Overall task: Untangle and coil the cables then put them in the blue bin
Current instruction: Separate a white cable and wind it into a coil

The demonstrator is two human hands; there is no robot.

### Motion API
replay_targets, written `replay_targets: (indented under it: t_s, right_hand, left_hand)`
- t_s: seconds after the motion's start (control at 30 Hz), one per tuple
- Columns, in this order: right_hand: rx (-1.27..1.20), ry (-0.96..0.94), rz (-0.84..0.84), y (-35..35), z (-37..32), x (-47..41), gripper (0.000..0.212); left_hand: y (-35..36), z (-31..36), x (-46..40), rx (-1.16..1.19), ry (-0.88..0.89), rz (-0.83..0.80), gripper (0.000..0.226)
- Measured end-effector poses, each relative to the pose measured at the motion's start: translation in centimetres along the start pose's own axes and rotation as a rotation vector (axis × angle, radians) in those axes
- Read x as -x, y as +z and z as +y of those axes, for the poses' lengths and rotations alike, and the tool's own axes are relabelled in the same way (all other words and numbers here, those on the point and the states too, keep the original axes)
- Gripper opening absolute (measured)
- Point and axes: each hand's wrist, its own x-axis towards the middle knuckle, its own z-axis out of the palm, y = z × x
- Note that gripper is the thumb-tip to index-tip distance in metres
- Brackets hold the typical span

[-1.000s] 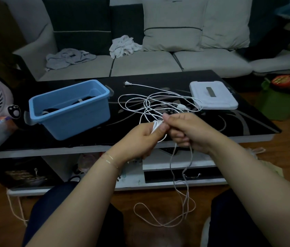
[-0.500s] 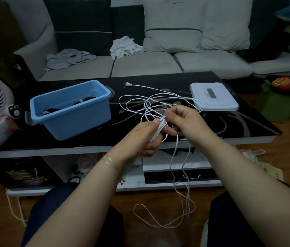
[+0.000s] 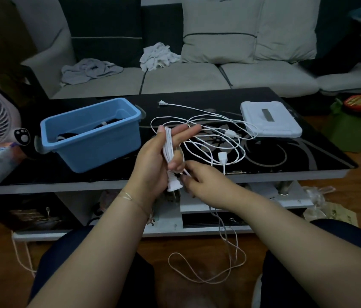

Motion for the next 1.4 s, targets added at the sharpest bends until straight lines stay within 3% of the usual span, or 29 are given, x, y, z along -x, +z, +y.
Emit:
replay_targets:
  t_s: [0.33, 0.7, 0.87, 0.97, 1.03, 1.1, 1.23, 1.33, 1.4]
  right_hand:
    - [-0.170, 0.051, -0.042, -0.5, 0.6, -0.2, 0.010]
    - [-0.262, 0.052, -0.094, -1.4, -0.1, 0.6, 0.023]
    - [-0.121, 0.014, -0.046, -2.2, -0.4, 1.0, 0.025]
    - [0.200, -0.009, 0.112, -3.3, -0.2, 1.2, 0.030]
    - [0.340, -0.006, 0.162, -3.9, -0.1, 1.3, 0.015]
    - [0.352, 0.003, 0.169, -4.3, 0.1, 1.3, 0.018]
    - [0.088, -0.037, 0.071, -4.9, 0.3, 1.3, 0.024]
    - [0.058, -0.045, 0.050, -5.8, 0.9, 1.3, 0.019]
    - [0.081, -0.046, 0.104, -6.3, 1.4, 1.3, 0.028]
  left_hand:
    - [0.3, -0.6, -0.2, -0.120, 0.072, 0.068, 0.039]
    - [0.8, -0.7, 0.1, -0.449, 0.114, 0.158, 0.026]
    - [-0.1, -0.6, 0.4, -1.010, 0.109, 0.101, 0.036]
    - [0.1, -0.9, 0.9, -1.106, -0.013, -0.052, 0.061]
    - [0.4, -1.1, 1.0, -1.162, -0.090, -0.159, 0.073]
    - [0.7, -1.0, 0.9, -1.104, -0.126, -0.235, 0.059]
    - [0.3, -0.4, 0.6, -1.099, -0.108, -0.361, 0.023]
    - [0.0, -0.7, 0.8, -1.179, -0.117, -0.314, 0.018]
    - [0.0, -1.0, 0.8, -1.138, -0.147, -0.308, 0.014]
